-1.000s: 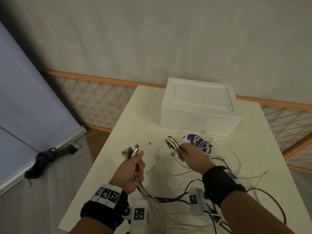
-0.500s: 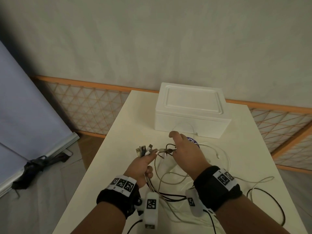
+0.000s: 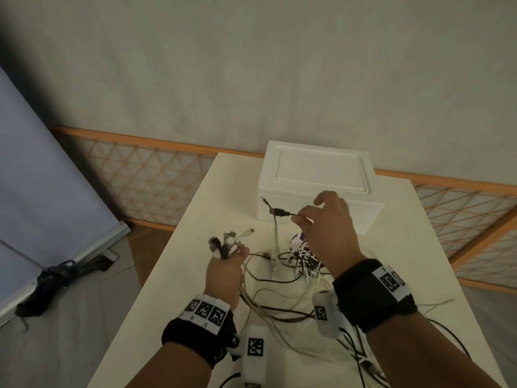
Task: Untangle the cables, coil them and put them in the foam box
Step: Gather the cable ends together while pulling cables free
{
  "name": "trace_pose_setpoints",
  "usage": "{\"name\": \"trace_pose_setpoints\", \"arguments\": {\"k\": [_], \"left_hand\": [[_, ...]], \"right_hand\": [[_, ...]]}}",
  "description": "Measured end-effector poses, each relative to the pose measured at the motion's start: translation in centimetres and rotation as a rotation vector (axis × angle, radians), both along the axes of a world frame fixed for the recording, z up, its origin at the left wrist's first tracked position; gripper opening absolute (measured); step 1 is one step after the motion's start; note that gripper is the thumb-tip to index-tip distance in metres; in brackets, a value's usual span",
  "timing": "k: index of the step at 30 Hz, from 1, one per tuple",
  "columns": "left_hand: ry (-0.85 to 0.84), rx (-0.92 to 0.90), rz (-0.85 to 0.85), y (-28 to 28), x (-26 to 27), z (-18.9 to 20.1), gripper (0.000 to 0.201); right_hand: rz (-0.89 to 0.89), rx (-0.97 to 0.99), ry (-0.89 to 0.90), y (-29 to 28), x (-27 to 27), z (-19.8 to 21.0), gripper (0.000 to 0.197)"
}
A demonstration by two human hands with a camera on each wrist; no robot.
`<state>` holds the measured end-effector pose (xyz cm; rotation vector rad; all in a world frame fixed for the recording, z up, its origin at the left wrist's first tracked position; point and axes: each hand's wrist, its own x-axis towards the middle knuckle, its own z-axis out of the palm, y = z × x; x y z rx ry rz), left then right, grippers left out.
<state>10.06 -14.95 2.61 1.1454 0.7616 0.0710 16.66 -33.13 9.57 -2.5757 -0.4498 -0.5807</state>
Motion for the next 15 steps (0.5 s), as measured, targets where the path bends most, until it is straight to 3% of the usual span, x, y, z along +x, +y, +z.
{"name": "trace_pose_setpoints", "arguments": {"k": [4,9,15], "left_hand": [[-0.241,-0.147,-0.011,-0.9,0.0,2.4,0.023],[-0.356,-0.280,-0.164,-2.3,-0.7,4.8,0.017],[-0.376,-0.103,-0.070,-1.4,-1.8,5.0,0.023]], "right_hand": [[0.204,0.263,0.421,1.4,-1.2,1.4,0.017],[0.521,0.076,0.515,4.1,-4.2,0.9,0.014],[0.526,-0.118,0.483,3.5,-4.6,0.9,0.010]]}}
